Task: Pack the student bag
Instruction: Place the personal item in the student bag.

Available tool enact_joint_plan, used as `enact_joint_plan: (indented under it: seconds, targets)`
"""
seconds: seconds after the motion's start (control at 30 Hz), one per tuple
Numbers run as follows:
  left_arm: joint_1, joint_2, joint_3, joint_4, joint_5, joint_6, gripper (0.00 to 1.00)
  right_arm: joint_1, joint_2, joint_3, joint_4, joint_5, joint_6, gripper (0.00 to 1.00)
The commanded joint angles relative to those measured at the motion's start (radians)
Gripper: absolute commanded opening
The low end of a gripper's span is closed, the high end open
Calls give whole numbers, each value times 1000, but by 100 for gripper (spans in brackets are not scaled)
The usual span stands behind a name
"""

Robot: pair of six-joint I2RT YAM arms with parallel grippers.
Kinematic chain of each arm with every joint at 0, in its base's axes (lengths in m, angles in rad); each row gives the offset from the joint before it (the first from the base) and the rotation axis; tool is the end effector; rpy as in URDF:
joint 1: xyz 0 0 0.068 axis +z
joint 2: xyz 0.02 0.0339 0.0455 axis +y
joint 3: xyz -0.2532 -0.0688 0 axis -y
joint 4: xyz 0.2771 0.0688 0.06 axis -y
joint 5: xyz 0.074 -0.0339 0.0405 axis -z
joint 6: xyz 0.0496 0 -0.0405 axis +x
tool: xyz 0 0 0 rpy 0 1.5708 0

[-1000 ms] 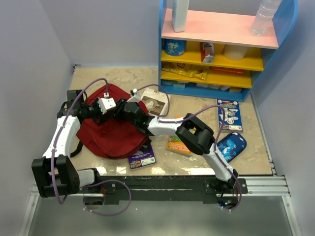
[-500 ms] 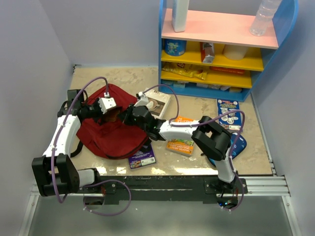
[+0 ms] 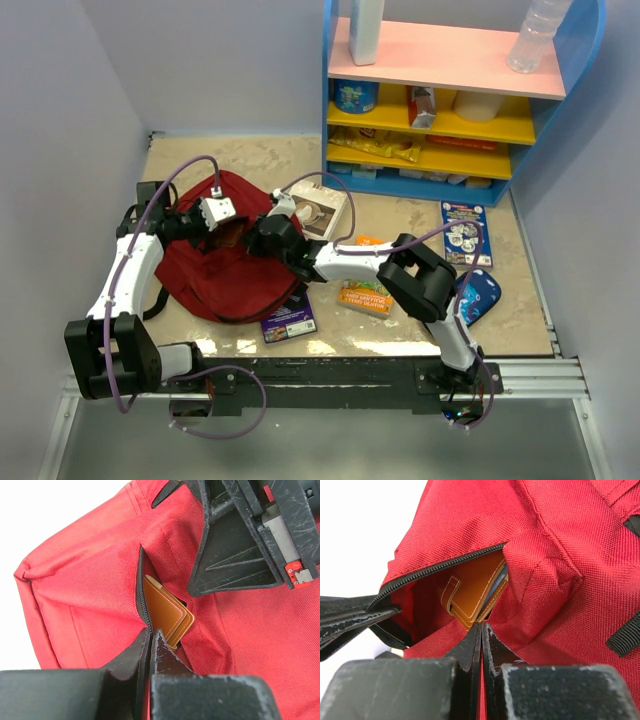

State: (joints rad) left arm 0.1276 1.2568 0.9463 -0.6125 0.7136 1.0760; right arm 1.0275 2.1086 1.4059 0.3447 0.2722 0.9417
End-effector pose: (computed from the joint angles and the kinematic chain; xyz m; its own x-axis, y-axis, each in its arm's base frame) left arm 0.2930 0.0049 0.2379 -0.1155 0.6560 -0.7459 0.8364 0.4692 0.2832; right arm 0.2771 0.4331 0.1550 -0.6680 0.4004 -0.6273 -0.2621 0.6623 0.7019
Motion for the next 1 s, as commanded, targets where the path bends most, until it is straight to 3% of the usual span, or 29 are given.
enact_joint_plan:
  seconds: [0.0,0.5,0.83,0.93,0.97]
  targets:
    - [-8,-7,48,22,61,-10,0,2,34,74,-28,30,-23,0]
    - [-8,-8,40,20,66,-7,0,3,155,228,-62,6,-15,0]
    - [-8,-11,43,20,76,-7,0,23,286,453,-108,-10,8,0]
    - [-8,-11,45,13,70,1,0,23,265,423,-107,-4,0,0]
    - [-8,-11,42,14,69,4,0,23,242,395,-96,-4,-4,7]
